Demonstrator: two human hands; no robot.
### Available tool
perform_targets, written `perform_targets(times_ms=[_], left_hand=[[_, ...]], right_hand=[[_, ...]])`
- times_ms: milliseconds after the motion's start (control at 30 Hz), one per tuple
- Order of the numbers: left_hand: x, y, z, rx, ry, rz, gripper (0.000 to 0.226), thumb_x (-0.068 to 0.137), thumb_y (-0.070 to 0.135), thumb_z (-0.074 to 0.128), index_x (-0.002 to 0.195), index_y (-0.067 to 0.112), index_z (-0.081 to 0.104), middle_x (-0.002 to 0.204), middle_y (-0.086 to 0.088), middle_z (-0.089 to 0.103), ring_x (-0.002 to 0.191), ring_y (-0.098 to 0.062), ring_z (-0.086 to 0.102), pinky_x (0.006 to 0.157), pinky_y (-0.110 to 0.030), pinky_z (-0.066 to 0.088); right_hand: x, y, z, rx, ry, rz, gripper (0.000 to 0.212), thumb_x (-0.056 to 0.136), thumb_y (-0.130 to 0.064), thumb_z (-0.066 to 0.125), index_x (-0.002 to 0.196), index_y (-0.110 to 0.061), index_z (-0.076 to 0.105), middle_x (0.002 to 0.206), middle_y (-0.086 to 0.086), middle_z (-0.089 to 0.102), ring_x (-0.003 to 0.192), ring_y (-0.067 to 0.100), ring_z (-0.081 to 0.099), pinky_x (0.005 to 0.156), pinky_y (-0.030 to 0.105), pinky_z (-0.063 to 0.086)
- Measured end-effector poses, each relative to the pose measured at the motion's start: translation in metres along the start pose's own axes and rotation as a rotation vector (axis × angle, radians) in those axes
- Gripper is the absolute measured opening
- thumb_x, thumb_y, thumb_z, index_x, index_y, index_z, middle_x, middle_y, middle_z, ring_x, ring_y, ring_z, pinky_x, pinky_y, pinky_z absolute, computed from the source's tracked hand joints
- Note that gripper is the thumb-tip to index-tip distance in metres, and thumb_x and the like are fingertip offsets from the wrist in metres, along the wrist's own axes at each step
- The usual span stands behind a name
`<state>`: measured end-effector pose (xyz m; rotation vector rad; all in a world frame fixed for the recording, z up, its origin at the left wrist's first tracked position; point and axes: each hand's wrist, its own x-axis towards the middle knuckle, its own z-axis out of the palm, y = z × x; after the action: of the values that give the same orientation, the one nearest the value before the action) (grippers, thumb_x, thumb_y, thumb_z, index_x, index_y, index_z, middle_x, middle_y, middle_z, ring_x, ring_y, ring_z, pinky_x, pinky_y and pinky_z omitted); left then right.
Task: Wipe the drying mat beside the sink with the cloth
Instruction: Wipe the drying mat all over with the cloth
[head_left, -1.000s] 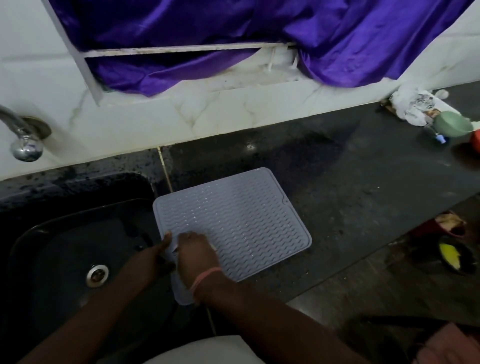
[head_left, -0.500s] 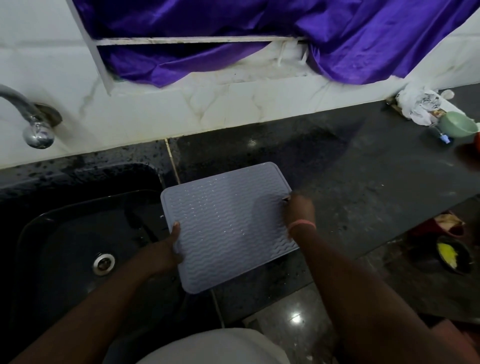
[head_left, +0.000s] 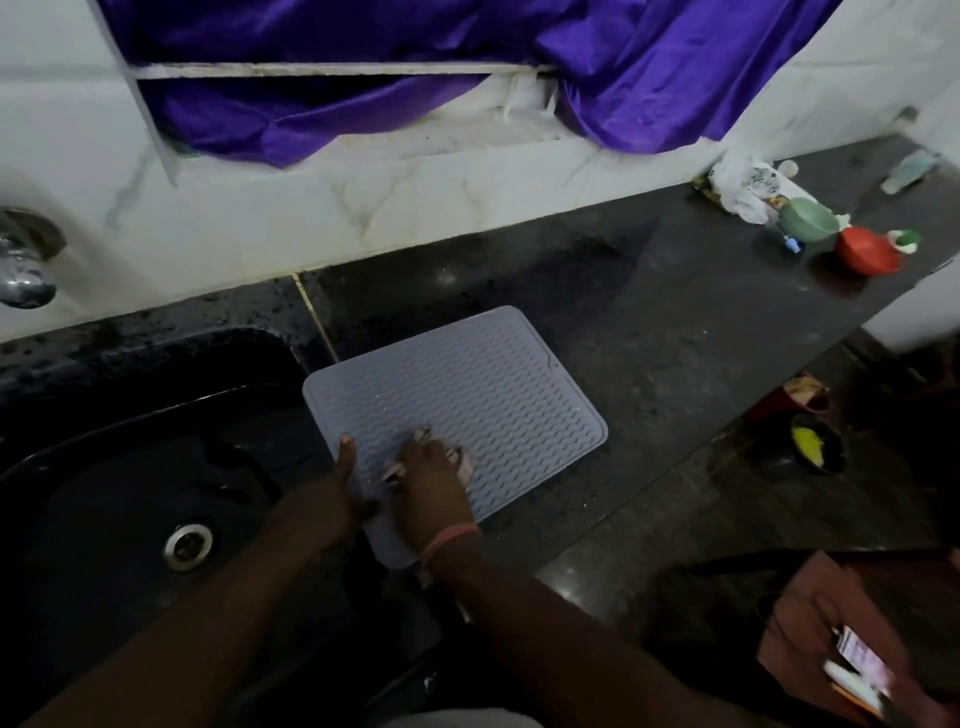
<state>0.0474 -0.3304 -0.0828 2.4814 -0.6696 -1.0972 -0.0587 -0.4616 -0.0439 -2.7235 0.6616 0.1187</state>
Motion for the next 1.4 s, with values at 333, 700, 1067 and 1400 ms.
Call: perform_targets(times_ms=[333,700,1067,1400], left_hand=[[-0.004,0.014,0.000,-0.078,-0.025,-0.020,0.110,0.093,0.052,0.061,0.141,0.039,-0.037,0.165,-0.011,0.017,0.138,-0.029,0.045,0.092,-0.029,0.050],[0.000,0.024,0.002,-0.002,0.001,-0.136,0.107,0.095,0.045,0.061,0.151,0.027,-0.029,0.165,-0.015,0.018,0.142,-0.030,0.041,0.113,-0.036,0.036],[-0.006,0.026,-0.004,-0.002,-0.010,-0.159,0.108,0.093,0.047,0.063,0.150,0.032,-0.028,0.164,-0.015,0.021,0.140,-0.031,0.043,0.112,-0.039,0.041],[-0.011,0.025,-0.008,-0.153,0.039,-0.117,0.123,0.060,0.099,0.039,0.159,0.036,0.001,0.157,-0.016,0.038,0.131,-0.030,0.053,0.110,-0.040,0.042]], right_hand=[[0.064,0.134,-0.108,0.177,0.144,0.373,0.019,0.093,-0.014,0.056,0.106,-0.008,0.068,0.107,0.013,0.071,0.102,0.031,0.066,0.084,0.031,0.049],[0.076,0.121,-0.049,0.016,-0.081,0.253,0.061,0.091,-0.045,0.060,0.145,-0.028,0.038,0.147,0.013,0.036,0.132,0.043,0.038,0.108,0.065,0.026],[0.081,0.189,-0.081,-0.180,0.068,0.275,0.030,0.103,-0.021,0.039,0.124,-0.014,0.060,0.123,0.013,0.064,0.114,0.034,0.060,0.098,0.042,0.046],[-0.024,0.006,-0.005,-0.176,-0.040,-0.380,0.017,0.092,-0.024,0.059,0.099,-0.011,0.066,0.092,0.012,0.070,0.084,0.032,0.066,0.080,0.041,0.051]])
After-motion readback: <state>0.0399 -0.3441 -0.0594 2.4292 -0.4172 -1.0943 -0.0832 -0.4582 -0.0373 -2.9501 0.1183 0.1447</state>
